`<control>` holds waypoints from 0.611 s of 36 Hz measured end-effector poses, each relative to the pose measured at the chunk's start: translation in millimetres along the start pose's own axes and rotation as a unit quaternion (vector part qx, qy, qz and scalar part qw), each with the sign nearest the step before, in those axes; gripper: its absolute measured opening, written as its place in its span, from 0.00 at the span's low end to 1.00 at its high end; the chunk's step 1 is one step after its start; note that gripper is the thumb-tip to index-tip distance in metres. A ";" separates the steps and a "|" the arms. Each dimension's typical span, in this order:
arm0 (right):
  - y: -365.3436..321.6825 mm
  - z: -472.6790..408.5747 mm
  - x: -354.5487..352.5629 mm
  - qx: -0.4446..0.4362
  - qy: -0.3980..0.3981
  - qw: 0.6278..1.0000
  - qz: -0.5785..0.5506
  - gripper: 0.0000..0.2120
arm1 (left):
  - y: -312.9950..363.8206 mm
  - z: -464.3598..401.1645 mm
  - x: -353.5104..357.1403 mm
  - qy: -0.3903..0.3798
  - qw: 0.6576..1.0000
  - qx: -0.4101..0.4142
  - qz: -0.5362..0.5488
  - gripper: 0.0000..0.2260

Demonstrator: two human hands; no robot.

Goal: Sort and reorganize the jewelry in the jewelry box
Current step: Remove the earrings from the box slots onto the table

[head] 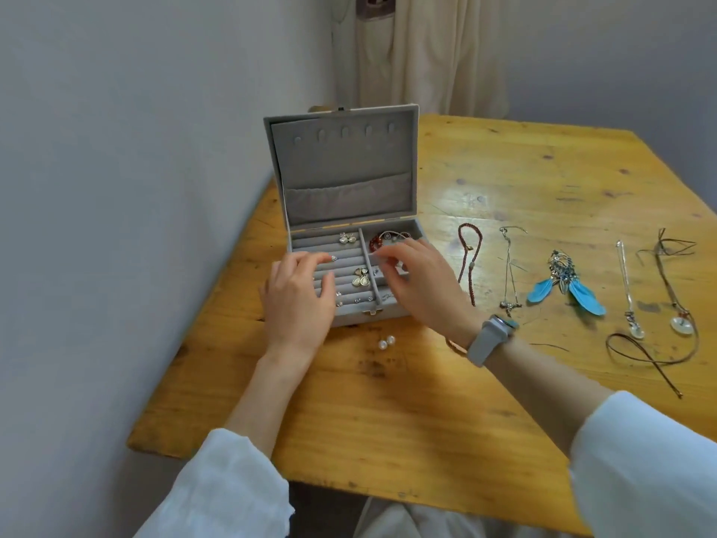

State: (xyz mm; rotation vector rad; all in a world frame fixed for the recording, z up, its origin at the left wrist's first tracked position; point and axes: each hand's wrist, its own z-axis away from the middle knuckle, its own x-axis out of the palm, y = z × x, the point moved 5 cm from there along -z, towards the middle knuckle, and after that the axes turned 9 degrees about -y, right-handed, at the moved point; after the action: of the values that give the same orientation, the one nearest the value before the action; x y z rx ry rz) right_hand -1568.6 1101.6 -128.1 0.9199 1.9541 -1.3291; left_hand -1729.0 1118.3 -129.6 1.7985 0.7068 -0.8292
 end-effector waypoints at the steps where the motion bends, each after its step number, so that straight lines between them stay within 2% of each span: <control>1: 1.9 -11.5 3.1 0.003 -0.009 1.000 0.013 0.09 | -2.3 -9.0 -1.3 -0.004 1.000 -0.004 -0.016 0.11; 5: 11.5 -49.1 17.5 0.028 -0.046 0.997 0.062 0.12 | -8.3 -39.2 -1.2 -0.019 0.998 0.005 -0.063 0.12; 10: 22.0 -74.5 37.3 0.062 -0.111 0.986 0.111 0.16 | -9.6 -61.1 10.1 -0.054 0.991 0.061 -0.105 0.12; 15: 22.2 -80.6 42.7 0.051 -0.091 0.986 0.129 0.14 | -13.6 -75.2 24.4 -0.099 0.971 0.064 -0.210 0.15; 22: 26.0 -81.9 33.8 0.034 -0.055 0.991 0.116 0.10 | -4.8 -87.1 34.3 -0.095 0.956 0.085 -0.266 0.15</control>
State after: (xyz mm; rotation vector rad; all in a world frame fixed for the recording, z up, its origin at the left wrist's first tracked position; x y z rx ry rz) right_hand -1574.9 1192.7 -142.1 1.0491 1.6722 -1.2896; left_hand -1693.2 1204.7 -135.9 1.6638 1.0376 -1.4372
